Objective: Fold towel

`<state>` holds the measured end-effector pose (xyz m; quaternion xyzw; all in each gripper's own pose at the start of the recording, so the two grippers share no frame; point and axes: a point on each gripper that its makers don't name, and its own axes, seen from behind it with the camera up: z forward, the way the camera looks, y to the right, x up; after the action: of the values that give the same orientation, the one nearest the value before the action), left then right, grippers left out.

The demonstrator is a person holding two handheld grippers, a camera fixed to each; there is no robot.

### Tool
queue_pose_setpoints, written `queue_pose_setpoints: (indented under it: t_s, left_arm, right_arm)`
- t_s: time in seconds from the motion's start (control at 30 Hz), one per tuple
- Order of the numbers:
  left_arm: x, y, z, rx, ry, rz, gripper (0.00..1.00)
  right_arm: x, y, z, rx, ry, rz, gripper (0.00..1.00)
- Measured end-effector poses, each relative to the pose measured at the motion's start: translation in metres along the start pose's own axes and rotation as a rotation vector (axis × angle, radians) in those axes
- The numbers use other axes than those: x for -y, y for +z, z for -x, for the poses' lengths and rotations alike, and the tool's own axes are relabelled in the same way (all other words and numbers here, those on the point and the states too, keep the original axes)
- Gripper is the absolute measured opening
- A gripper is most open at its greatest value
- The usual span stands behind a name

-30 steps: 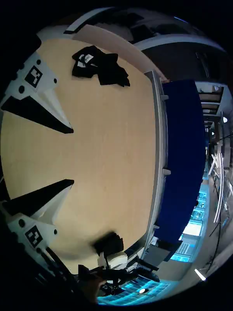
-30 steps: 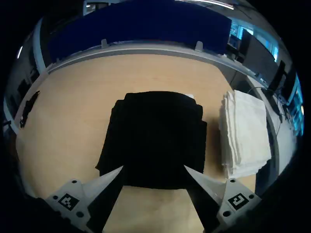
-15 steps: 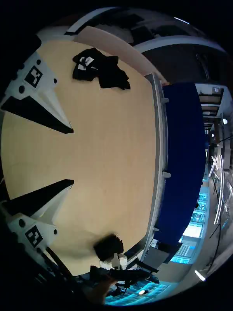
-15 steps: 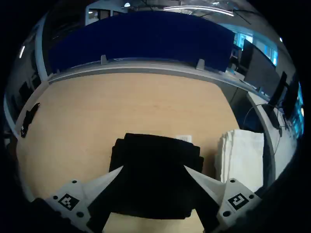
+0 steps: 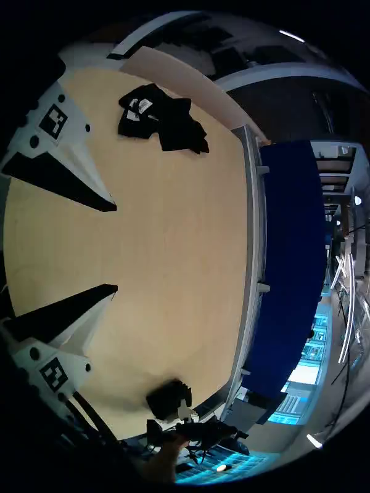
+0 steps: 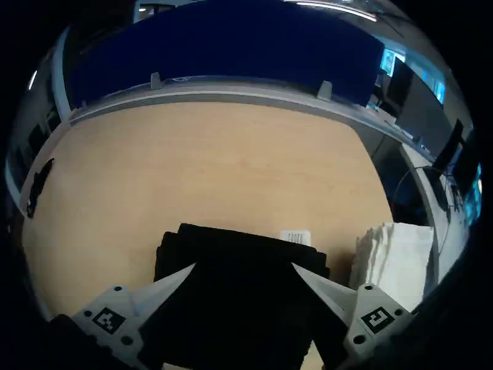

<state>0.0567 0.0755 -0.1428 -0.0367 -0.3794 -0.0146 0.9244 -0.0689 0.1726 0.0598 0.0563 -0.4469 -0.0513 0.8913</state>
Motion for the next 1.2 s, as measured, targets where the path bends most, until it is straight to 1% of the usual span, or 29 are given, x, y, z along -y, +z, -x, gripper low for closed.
queue_pose_setpoints:
  t_s: [0.17,0.27,0.37,0.47,0.67,0.77,0.87,0.97,1.2]
  left_arm:
    - [0.002,-0.001,-0.001,-0.001,-0.007,-0.004,0.87]
    - [0.003,-0.001,0.000,-0.001,-0.009,-0.003,0.87]
    - [0.005,0.000,-0.002,-0.006,-0.010,-0.003,0.87]
    - [0.006,-0.001,-0.002,-0.011,-0.014,-0.002,0.87]
    - [0.006,0.001,-0.003,-0.020,-0.024,0.013,0.87]
    - [0.005,0.001,-0.005,-0.026,-0.021,0.022,0.87]
    - [0.006,0.002,-0.007,-0.037,-0.012,0.028,0.87]
    - [0.006,0.003,-0.012,-0.050,-0.003,0.035,0.87]
    - [0.004,0.005,-0.024,-0.087,0.004,0.062,0.87]
  right_arm:
    - [0.000,0.003,0.001,0.005,-0.001,0.001,1.00]
    - [0.001,-0.002,-0.002,-0.005,0.000,0.003,1.00]
    - [0.002,-0.013,-0.003,-0.018,0.001,0.014,1.00]
    - [0.005,-0.025,-0.002,-0.033,-0.009,0.026,1.00]
    - [0.011,-0.045,0.007,-0.035,-0.042,0.038,1.00]
    - [0.014,-0.055,0.013,-0.037,-0.048,0.046,1.00]
    - [0.020,-0.065,0.017,-0.056,-0.046,0.053,1.00]
    - [0.029,-0.080,0.016,-0.089,-0.038,0.056,1.00]
    - [0.052,-0.121,0.014,-0.198,-0.029,0.078,1.00]
